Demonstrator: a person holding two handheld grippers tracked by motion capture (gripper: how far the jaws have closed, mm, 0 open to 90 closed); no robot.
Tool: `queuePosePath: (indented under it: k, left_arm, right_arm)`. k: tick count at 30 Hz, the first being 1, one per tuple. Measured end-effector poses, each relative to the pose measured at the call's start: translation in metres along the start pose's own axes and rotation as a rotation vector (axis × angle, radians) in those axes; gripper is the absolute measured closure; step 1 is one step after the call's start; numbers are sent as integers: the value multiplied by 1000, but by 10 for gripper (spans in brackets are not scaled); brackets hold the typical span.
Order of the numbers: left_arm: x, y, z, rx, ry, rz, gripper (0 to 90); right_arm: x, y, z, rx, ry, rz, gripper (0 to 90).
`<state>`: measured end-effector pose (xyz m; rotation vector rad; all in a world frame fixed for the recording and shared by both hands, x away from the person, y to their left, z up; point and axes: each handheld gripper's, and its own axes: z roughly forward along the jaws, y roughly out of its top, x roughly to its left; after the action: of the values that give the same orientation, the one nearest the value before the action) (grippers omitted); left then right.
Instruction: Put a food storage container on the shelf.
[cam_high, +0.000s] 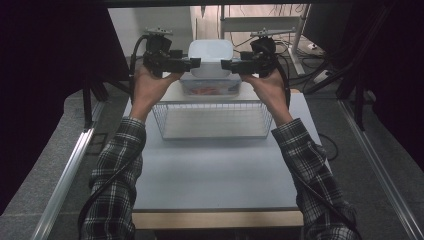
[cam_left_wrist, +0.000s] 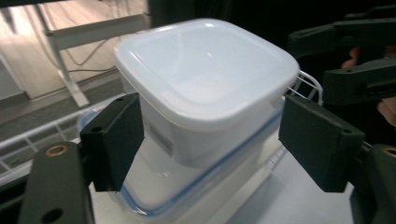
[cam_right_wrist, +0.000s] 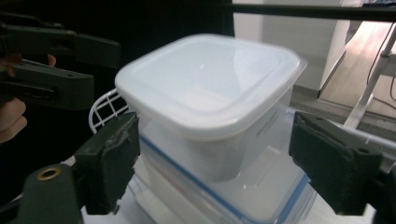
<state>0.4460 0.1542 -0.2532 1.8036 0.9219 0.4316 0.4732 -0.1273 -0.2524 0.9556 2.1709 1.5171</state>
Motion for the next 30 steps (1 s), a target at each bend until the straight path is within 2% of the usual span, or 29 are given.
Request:
queuePosePath:
  k: [2, 5, 9, 10, 13, 16, 17, 21, 30]
  left_arm:
    - [-1, -7, 1, 13, -25, 3, 178]
    - [-5, -15, 2, 25, -25, 18, 142]
    - [-10, -21, 1, 39, -32, 29, 114]
    - [-13, -25, -1, 40, -42, 55, 104]
    - [-16, -30, -3, 36, -47, 64, 84]
    - [-22, -38, -6, 31, -41, 105, 55]
    - [-22, -38, -6, 31, -41, 105, 48]
    - [-27, -45, -8, 23, -52, 140, 36]
    - [-36, -63, -4, 44, -61, 163, 36]
  right_arm:
    - [2, -5, -1, 21, 1, -13, 124]
    - [4, -10, -2, 34, -8, -29, 105]
    - [6, -14, -3, 37, 2, -34, 91]
    - [8, -16, -4, 39, 10, -40, 80]
    - [10, -22, -6, 42, 16, -58, 66]
    - [12, -28, -8, 44, 28, -64, 55]
    - [12, -28, -8, 44, 28, -64, 55]
    - [14, -36, -12, 45, 40, -81, 39]
    - [21, -51, -23, 43, 71, -111, 34]
